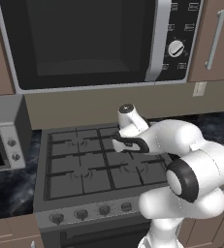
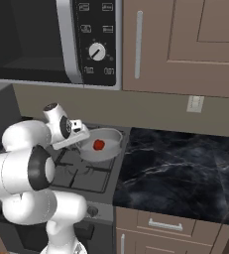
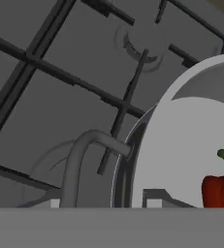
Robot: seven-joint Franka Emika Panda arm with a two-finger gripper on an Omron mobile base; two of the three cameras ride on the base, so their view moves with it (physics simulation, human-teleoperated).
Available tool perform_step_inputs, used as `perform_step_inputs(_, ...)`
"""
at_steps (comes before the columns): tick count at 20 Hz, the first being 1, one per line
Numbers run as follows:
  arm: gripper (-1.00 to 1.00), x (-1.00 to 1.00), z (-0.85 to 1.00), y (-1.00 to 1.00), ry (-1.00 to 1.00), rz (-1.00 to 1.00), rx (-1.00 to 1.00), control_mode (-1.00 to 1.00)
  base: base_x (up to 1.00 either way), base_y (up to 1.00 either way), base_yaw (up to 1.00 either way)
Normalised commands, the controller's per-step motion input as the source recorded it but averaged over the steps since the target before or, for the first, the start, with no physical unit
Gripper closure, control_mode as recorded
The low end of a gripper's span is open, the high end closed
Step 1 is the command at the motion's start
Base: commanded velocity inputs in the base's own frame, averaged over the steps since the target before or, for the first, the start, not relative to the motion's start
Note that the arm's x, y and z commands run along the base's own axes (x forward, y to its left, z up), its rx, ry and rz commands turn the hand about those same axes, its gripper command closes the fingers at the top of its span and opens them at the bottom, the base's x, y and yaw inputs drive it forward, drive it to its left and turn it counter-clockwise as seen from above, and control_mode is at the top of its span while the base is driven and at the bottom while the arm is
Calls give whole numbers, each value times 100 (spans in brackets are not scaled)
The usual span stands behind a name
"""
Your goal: Turn on the sink faucet. Then move the bell pepper from the counter to the sink. Turn off the sink. Move the vegetable from the sink to the pot next to the stove. Finally move the pot to the rear left burner.
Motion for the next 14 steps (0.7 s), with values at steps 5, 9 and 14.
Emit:
perform_step_inputs(5,100,0,0,96,5,27,0,-100,0,0,0)
perform_step_inputs(9,100,0,0,95,1,27,0,-100,0,0,0)
perform_step_inputs(14,100,0,0,94,0,26,0,-100,0,0,0)
